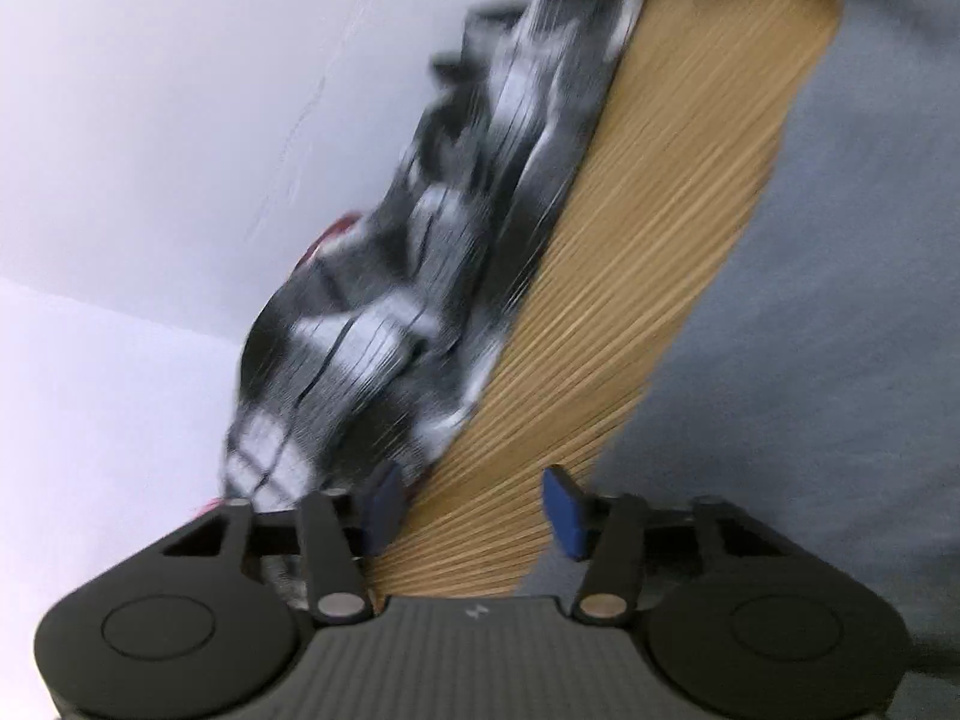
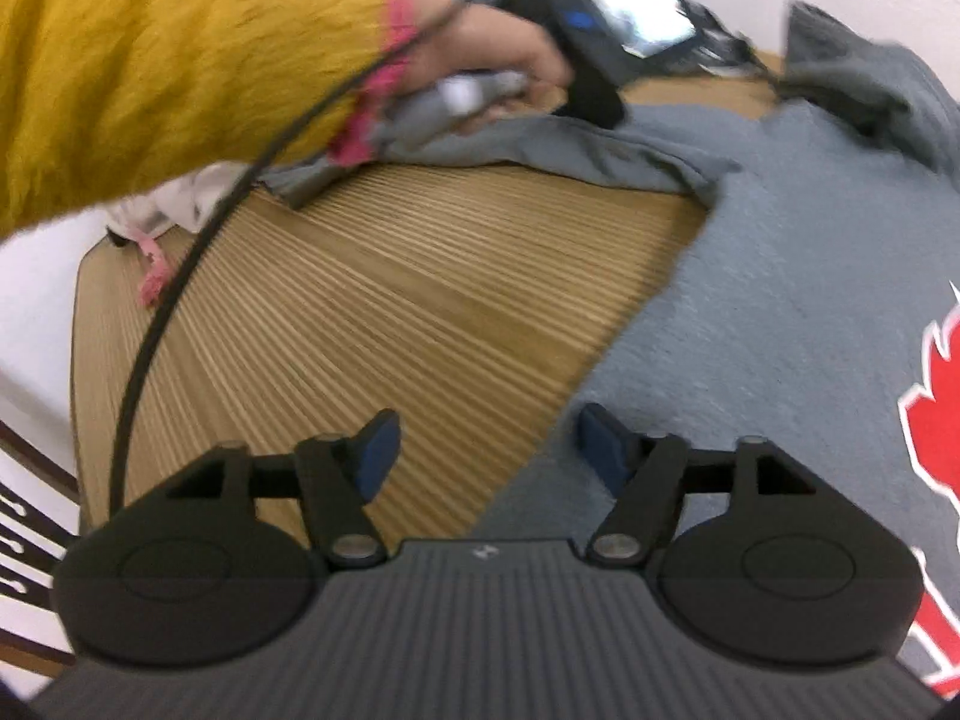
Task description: Fold clothes
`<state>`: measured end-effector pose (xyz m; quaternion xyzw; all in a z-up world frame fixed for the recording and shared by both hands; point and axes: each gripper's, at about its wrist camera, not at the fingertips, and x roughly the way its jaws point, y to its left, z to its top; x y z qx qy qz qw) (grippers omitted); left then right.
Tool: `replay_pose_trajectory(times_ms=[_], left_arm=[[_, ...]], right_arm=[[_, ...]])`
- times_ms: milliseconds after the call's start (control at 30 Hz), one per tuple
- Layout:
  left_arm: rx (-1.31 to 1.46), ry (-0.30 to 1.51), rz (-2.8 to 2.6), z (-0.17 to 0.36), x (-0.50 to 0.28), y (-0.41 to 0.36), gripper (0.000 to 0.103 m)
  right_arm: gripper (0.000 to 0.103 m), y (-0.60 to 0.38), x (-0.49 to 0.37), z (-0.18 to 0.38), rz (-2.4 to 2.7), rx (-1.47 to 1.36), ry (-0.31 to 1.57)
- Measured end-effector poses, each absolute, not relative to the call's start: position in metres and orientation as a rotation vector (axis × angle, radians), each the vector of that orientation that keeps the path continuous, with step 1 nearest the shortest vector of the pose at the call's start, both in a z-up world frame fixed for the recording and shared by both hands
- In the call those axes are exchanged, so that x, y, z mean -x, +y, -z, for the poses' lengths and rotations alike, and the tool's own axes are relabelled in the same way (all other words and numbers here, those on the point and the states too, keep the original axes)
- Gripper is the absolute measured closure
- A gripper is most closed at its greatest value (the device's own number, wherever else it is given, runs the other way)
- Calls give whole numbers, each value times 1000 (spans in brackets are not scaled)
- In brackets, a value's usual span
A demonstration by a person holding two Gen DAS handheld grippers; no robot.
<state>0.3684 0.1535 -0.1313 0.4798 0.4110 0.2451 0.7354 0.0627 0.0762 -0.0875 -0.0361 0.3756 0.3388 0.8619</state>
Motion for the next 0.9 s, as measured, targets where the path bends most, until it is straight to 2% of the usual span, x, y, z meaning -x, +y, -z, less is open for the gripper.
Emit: replay_pose_trajectory(times_ms=[100, 233, 400, 467, 633, 833, 900], left_arm=[[-942, 896, -510, 115, -362, 169, 52], [-920, 780, -382, 84, -307, 156, 46], [-847, 720, -145, 57, -187, 109, 38], [-768, 746, -53, 49, -131, 89, 36], [-506, 856, 148, 42, -23, 40, 36], [-522, 939, 168, 68, 33, -10, 35], [-539, 936, 137, 68, 44, -14, 34]], right_arm=[[32, 76, -70, 82, -689, -10, 788], [32, 8, -66, 55, -646, -261, 783], [32, -102, -14, 31, -389, -186, 771], [30, -146, 20, 25, -233, -127, 764], [30, -219, 82, 33, -99, -201, 805], [33, -236, 125, 68, -50, -98, 936], [33, -241, 138, 71, -77, -95, 899]])
